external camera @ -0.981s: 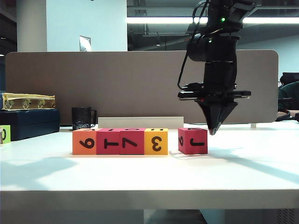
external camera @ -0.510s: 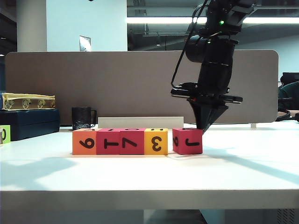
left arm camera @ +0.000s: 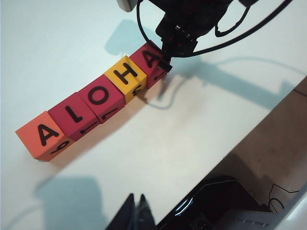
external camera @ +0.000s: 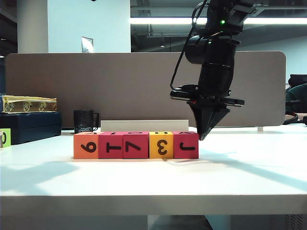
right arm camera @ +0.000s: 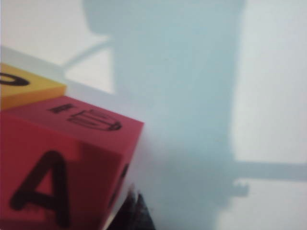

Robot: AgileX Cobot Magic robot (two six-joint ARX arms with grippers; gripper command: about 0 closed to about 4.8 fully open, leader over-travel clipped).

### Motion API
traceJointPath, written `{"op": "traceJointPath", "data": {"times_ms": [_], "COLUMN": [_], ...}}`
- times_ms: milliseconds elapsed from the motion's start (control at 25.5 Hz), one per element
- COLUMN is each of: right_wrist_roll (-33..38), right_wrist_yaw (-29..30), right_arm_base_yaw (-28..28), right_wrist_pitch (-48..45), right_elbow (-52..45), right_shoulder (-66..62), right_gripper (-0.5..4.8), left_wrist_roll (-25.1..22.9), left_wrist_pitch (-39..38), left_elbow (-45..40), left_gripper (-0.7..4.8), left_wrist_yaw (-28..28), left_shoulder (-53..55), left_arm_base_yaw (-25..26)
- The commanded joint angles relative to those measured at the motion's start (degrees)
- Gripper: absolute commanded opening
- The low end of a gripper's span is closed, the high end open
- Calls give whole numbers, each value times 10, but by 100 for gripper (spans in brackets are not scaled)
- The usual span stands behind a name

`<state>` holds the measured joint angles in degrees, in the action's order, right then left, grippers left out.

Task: Select the appropriate blocks from the scattered letter blocks on the table and arrange them in a row to spell out "ALOHA".

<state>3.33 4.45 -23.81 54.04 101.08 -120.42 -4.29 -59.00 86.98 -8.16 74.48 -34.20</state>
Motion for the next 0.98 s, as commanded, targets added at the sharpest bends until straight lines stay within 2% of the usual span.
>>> {"op": "traceJointPath", "data": {"times_ms": [39, 157, 275, 353, 471, 550, 628, 824, 981], "right_wrist_roll": [0, -2, -4, -4, -4, -7, -6, -6, -3], "right_wrist_yaw": [-47, -87, -88, -80, -71, -69, -25, 9, 19], "right_arm_base_yaw": [-1, 1, 2, 2, 2, 2, 2, -1, -17], "right_wrist_pitch": [-3, -2, 3, 3, 7, 16, 27, 45, 33], "right_elbow": [2, 3, 3, 2, 2, 2, 2, -12, -65], "right_shoulder": [2, 4, 25, 42, 72, 121, 172, 228, 275], "right_gripper": [-1, -1, -1, -1, -1, -1, -1, -1, -1], "left_wrist_roll": [-3, -5, -28, -28, -26, -21, -10, 14, 14], "left_wrist_pitch": [4, 4, 10, 17, 34, 81, 136, 162, 180], "left_elbow": [3, 3, 3, 3, -2, -24, -64, -120, -162], "left_gripper": [-6, -6, -6, -6, -6, -6, -6, -6, -6], "left_wrist_yaw": [0, 17, 78, 96, 96, 97, 94, 75, 64], "left_shoulder": [-2, -3, -3, -5, -13, -29, -46, -57, -70], "left_arm_base_yaw": [0, 1, 4, 9, 30, 54, 100, 132, 139]}}
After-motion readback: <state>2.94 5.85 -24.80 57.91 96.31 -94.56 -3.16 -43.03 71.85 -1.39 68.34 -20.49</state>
